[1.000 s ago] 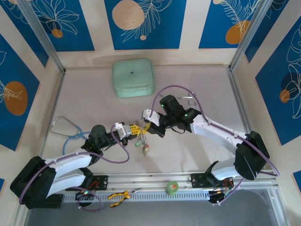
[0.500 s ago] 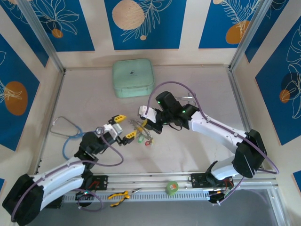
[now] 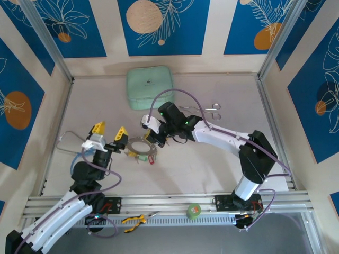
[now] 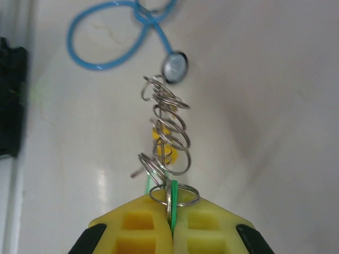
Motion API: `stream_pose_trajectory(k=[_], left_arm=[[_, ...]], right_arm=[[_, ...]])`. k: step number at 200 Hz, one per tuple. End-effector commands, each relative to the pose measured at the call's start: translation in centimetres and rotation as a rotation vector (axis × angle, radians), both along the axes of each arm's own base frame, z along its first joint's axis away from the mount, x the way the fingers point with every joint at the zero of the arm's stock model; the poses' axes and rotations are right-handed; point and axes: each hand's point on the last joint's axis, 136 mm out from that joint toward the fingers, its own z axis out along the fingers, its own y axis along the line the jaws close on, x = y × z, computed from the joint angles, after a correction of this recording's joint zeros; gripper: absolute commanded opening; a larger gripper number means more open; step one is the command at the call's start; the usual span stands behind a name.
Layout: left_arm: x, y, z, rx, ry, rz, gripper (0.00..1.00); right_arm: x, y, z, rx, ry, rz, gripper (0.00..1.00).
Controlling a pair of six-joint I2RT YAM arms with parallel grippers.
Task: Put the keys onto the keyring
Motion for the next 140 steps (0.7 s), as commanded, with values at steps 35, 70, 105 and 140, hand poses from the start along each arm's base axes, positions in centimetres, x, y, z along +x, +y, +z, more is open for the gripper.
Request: stream_pose_trajectory(k=[35,70,105,140], left_arm=[[2.2,-0.6,-2.0,0.047,0.124,0.045,0.82],[2.7,-1.3,-2.7,0.065,0.143,0.03,0.82],[2.9,-2.3,-4.1,0.124,0.198,-0.01,0.81],[2.9,-2.7,-6.6,0.129,0.295,-0.042,0.8]], right_arm=[[3.2,-7.7,-4.1,-0.26,-0.035,-0.177,0.0],[2.3,-9.0,-3.8,-0.266,-0.034,-0.186,0.0],[0.9,-8.4,-3.1,-0.253,-0.034,-0.153,0.0],[-1.9,-8.6,-3.5,-0.302,-0.019,-0.074,0.0]])
